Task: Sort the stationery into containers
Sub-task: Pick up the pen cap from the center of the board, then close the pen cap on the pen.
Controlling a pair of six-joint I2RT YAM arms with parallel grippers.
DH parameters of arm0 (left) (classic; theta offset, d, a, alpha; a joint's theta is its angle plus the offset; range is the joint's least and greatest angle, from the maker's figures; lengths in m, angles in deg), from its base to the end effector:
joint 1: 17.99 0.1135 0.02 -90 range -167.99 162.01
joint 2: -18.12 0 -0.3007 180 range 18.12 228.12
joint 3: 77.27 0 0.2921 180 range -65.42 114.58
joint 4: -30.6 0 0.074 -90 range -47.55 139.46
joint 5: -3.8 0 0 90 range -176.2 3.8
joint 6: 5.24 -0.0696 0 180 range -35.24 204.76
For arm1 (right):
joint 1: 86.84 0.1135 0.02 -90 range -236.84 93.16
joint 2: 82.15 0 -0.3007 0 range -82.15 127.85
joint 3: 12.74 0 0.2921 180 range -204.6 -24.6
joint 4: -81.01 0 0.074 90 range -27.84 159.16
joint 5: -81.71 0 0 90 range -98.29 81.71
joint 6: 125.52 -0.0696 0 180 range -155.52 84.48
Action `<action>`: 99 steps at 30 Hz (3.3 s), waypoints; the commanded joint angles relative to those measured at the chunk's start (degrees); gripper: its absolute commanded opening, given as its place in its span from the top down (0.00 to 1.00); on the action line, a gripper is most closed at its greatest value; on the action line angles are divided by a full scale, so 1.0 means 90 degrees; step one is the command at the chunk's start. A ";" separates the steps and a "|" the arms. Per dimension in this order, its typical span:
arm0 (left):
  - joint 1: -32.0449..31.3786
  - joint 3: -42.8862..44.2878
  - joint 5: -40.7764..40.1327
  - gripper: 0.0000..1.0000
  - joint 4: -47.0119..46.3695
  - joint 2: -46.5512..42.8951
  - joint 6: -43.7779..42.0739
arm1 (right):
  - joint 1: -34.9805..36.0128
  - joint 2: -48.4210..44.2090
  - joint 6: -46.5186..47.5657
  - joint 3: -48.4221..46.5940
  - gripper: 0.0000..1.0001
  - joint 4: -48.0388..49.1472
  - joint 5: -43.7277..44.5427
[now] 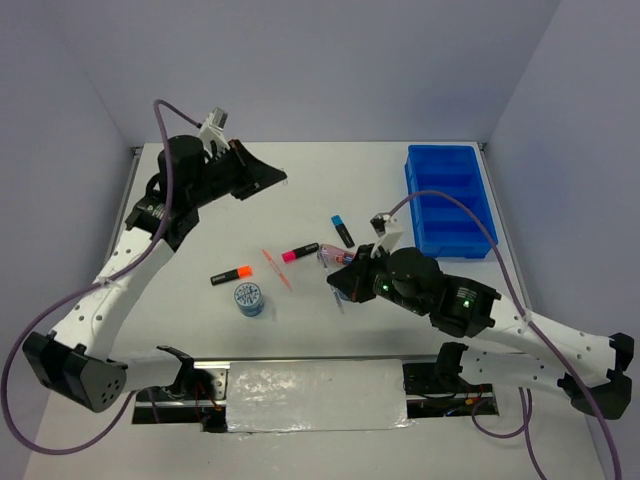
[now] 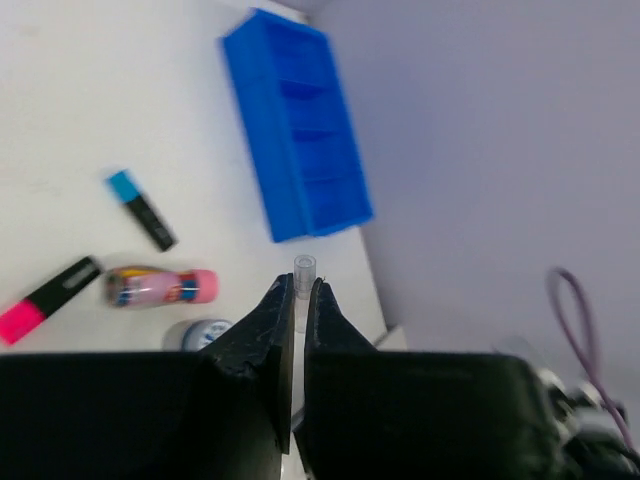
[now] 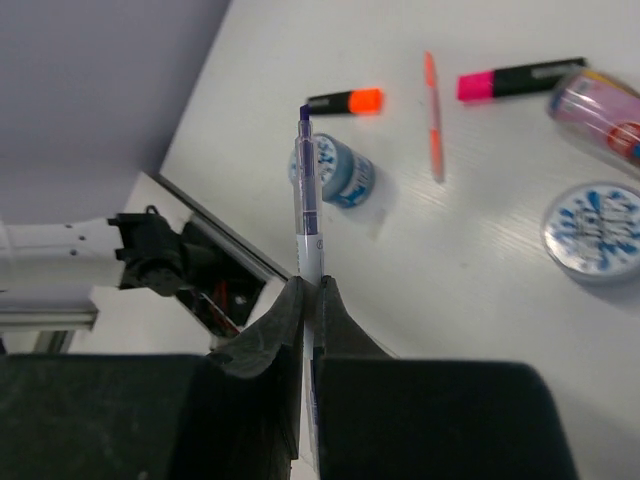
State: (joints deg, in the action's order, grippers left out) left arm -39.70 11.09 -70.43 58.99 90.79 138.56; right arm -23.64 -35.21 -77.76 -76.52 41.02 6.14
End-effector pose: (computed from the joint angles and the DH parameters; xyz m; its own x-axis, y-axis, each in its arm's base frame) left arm 0.3174 -0.1467 0.4485 -0.6067 -0.5943 -0.5279 0.1909 0.5358 -0.8225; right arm 0.1166 0.1924 0.3622 -0.6429 0.1712 -0.7466 -0.4443 0.7106 0.5456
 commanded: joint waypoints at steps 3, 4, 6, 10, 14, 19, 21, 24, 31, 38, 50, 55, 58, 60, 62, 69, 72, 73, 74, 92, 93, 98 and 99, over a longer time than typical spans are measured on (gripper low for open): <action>0.0146 0.0248 0.2181 1.00 -0.1356 -0.0329 -0.0490 | -0.0147 0.0165 0.0278 0.0115 1.00 0.2568 -0.0626; 0.0186 0.0230 0.2386 1.00 -0.1610 -0.0378 -0.0364 | -0.0166 0.0214 0.0550 0.0047 1.00 0.2667 -0.0782; 0.0312 0.0220 0.2866 1.00 -0.2117 -0.0398 -0.0032 | -0.0216 0.0312 0.0941 0.0017 1.00 0.2998 -0.1290; 0.0352 -0.0141 0.3160 1.00 -0.3241 -0.0632 0.0564 | -0.0274 0.0293 0.1060 -0.0120 1.00 0.3097 -0.1302; 0.0342 -0.0804 0.3053 1.00 -0.4112 -0.0954 0.1043 | -0.0284 0.0195 0.1109 -0.0256 1.00 0.2992 -0.0883; 0.0342 -0.1215 0.2770 1.00 -0.4249 -0.1286 0.1190 | -0.0284 0.0009 0.1577 -0.0353 1.00 0.3107 -0.0910; 0.0342 -0.1430 0.2682 1.00 -0.4386 -0.1432 0.1327 | -0.0294 0.0165 0.1762 -0.0548 1.00 0.2981 -0.1018; 0.0342 -0.1625 0.2409 1.00 -0.4288 -0.1598 0.1385 | -0.0294 0.0234 0.1812 -0.0492 1.00 0.3107 -0.1087; 0.0323 -0.2027 0.2252 1.00 -0.4679 -0.1716 0.1786 | -0.0313 0.0400 0.2086 -0.0676 1.00 0.3244 -0.0969; 0.0284 -0.2124 0.2252 1.00 -0.4796 -0.1668 0.1873 | -0.0333 0.0644 0.2125 -0.0735 1.00 0.3351 -0.1018; 0.0245 -0.2193 0.2359 1.00 -0.4815 -0.1502 0.1883 | -0.0665 0.0966 0.2047 -0.0803 1.00 0.3556 -0.1320; 0.0245 -0.2134 0.2427 1.00 -0.4904 -0.1414 0.1893 | -0.0723 0.1054 0.2008 -0.0794 1.00 0.3625 -0.1418; 0.0245 -0.2114 0.2437 1.00 -0.4806 -0.1394 0.1796 | -0.0753 0.1103 0.2027 -0.0832 1.00 0.3644 -0.1448; 0.0245 -0.2134 0.2418 1.00 -0.4738 -0.1394 0.1757 | -0.0772 0.1113 0.2046 -0.0862 1.00 0.3673 -0.1448; 0.0245 -0.2192 0.2379 1.00 -0.4796 -0.1404 0.1766 | -0.0772 0.1122 0.2056 -0.0862 1.00 0.3683 -0.1448; 0.0235 -0.2076 0.2427 1.00 -0.4835 -0.1316 0.1747 | -0.0801 0.1074 0.2057 -0.0813 1.00 0.3615 -0.1321; 0.0245 -0.2046 0.2437 1.00 -0.4806 -0.1267 0.1708 | -0.0841 0.1103 0.2056 -0.0842 1.00 0.3596 -0.1340; 0.0245 -0.2065 0.2437 1.00 -0.4816 -0.1267 0.1708 | -0.0850 0.1113 0.2066 -0.0862 1.00 0.3596 -0.1340; 0.0245 -0.2085 0.2437 1.00 -0.4835 -0.1267 0.1727 | -0.0860 0.1122 0.2057 -0.0872 1.00 0.3586 -0.1340; 0.0264 -0.1948 0.2350 1.00 -0.4738 -0.1179 0.1678 | -0.1026 0.1201 0.2135 -0.0959 1.00 0.3420 -0.1506; 0.0255 -0.1910 0.2330 1.00 -0.4709 -0.1179 0.1649 | -0.1026 0.1191 0.2115 -0.0930 1.00 0.3429 -0.1535; 0.0264 -0.1792 0.2242 1.00 -0.4543 -0.1218 0.1552 | -0.1016 0.1074 0.2066 -0.0745 1.00 0.3410 -0.1487; 0.0274 -0.1782 0.2232 1.00 -0.4494 -0.1228 0.1493 | -0.1016 0.1064 0.2066 -0.0735 1.00 0.3391 -0.1487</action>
State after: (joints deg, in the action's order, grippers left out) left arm -37.30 -7.81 -49.95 19.95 80.40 154.26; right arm -32.49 -24.26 -59.85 -82.40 70.00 -7.19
